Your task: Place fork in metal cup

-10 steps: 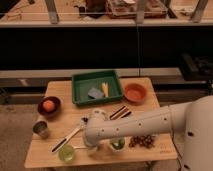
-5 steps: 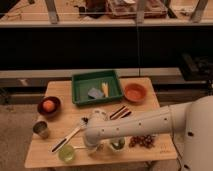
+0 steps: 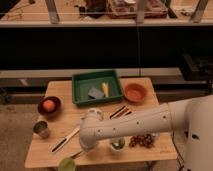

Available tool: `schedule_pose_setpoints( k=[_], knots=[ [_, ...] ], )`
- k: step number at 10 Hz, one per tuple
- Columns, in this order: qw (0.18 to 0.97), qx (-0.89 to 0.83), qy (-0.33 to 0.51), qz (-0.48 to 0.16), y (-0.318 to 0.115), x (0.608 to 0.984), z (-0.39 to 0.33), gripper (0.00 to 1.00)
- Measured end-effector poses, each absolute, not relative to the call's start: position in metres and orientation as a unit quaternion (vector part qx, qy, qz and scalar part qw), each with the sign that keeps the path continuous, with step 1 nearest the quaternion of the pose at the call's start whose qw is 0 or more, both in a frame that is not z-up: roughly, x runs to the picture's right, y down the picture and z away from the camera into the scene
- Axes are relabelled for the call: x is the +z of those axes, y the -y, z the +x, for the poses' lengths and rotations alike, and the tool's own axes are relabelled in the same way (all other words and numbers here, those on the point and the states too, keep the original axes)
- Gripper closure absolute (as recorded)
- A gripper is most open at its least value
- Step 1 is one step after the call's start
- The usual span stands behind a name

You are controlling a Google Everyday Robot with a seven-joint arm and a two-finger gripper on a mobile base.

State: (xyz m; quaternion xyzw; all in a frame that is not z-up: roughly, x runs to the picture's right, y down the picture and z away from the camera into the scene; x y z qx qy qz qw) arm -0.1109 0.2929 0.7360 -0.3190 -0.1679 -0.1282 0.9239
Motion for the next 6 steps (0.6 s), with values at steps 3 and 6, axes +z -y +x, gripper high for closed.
schedule_pose_setpoints(
  k=[3,6],
  knots=[
    [0.921,-0.135,0.159,-0.329,-0.273,0.739,-0.114,0.74],
    [0.920,-0.147,0.154,-0.331,-0.238,0.761,-0.104,0.74]
  ],
)
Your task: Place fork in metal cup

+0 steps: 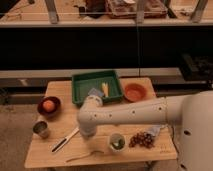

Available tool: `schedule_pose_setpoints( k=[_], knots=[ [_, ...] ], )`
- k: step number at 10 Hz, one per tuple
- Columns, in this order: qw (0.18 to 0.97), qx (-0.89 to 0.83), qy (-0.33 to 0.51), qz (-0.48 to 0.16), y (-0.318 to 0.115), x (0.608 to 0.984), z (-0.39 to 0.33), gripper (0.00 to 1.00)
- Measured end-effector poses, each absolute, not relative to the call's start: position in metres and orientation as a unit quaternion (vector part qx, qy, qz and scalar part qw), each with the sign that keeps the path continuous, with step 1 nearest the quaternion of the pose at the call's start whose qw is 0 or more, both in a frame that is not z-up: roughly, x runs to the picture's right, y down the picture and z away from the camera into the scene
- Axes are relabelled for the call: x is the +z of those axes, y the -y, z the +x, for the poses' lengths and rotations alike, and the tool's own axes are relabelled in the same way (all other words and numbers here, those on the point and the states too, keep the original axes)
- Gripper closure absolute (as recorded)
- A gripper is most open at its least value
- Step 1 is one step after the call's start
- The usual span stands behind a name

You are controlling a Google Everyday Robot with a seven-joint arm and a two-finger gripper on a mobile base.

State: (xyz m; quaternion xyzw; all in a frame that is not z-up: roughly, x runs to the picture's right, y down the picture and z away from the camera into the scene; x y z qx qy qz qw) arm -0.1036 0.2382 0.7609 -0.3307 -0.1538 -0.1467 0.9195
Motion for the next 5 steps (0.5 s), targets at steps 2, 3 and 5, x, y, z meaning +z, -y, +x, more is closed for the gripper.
schedule_pose_setpoints(
  k=[2,3,5],
  knots=[
    [0.919,-0.160,0.153,-0.327,-0.216,0.774,-0.092,0.67],
    [0.918,-0.168,0.158,-0.324,-0.212,0.777,-0.076,0.54],
    [0.915,-0.182,0.165,-0.320,-0.217,0.774,-0.068,0.37]
  ],
)
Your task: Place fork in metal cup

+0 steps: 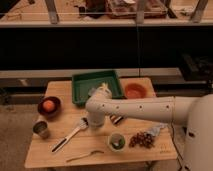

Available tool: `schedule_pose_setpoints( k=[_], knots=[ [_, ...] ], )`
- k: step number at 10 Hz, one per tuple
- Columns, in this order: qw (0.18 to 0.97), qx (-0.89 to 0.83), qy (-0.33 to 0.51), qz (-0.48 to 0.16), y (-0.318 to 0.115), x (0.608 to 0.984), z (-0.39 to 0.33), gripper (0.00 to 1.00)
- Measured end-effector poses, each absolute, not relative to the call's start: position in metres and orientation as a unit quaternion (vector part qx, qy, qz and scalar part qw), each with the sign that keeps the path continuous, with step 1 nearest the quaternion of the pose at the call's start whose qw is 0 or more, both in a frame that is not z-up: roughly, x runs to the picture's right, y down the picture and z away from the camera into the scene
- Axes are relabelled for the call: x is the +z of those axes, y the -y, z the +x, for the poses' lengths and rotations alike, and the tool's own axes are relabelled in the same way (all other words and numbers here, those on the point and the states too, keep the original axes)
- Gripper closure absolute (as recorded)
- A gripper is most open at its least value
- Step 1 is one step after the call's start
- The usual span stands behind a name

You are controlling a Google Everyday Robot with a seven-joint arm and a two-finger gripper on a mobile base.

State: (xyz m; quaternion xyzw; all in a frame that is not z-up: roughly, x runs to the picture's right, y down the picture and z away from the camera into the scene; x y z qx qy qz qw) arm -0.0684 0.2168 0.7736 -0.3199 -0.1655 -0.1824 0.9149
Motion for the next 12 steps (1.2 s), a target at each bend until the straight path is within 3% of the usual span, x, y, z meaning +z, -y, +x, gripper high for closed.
schedule_pose_setpoints(
  k=[2,12],
  knots=[
    [0.908,-0.204,0.177,-0.322,-0.238,0.764,-0.068,0.21],
    [0.905,-0.206,0.152,-0.340,-0.278,0.753,-0.055,0.20]
  ],
)
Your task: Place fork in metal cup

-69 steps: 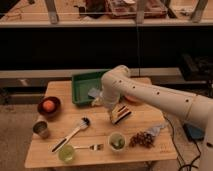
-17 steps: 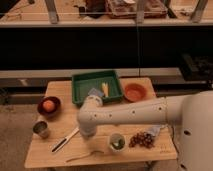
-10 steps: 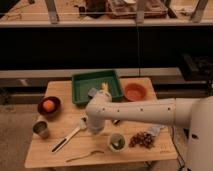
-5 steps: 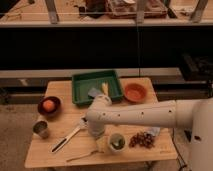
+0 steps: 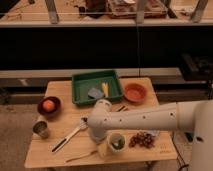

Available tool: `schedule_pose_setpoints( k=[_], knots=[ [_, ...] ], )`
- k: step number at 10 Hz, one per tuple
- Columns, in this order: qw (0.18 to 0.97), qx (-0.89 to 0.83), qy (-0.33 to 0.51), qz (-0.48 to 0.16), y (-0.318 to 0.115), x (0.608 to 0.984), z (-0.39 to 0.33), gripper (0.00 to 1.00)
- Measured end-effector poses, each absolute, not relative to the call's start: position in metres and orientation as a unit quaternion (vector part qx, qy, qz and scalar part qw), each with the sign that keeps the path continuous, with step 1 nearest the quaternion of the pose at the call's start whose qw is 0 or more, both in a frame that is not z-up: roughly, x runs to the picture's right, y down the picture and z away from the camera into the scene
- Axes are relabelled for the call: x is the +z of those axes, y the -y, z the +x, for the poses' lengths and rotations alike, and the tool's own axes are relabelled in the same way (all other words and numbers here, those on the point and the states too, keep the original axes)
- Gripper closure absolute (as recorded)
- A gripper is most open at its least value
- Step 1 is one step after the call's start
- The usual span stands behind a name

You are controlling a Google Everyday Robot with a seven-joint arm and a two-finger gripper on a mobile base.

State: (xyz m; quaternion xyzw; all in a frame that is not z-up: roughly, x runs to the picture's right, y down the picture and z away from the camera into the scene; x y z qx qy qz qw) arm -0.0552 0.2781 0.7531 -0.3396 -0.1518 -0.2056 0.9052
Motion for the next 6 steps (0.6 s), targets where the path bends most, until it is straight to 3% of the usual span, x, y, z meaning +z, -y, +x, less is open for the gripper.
schedule_pose_setpoints(
  k=[6],
  knots=[
    [0.915,-0.220,0.146,-0.306,-0.295,0.742,-0.068,0.20]
  ],
)
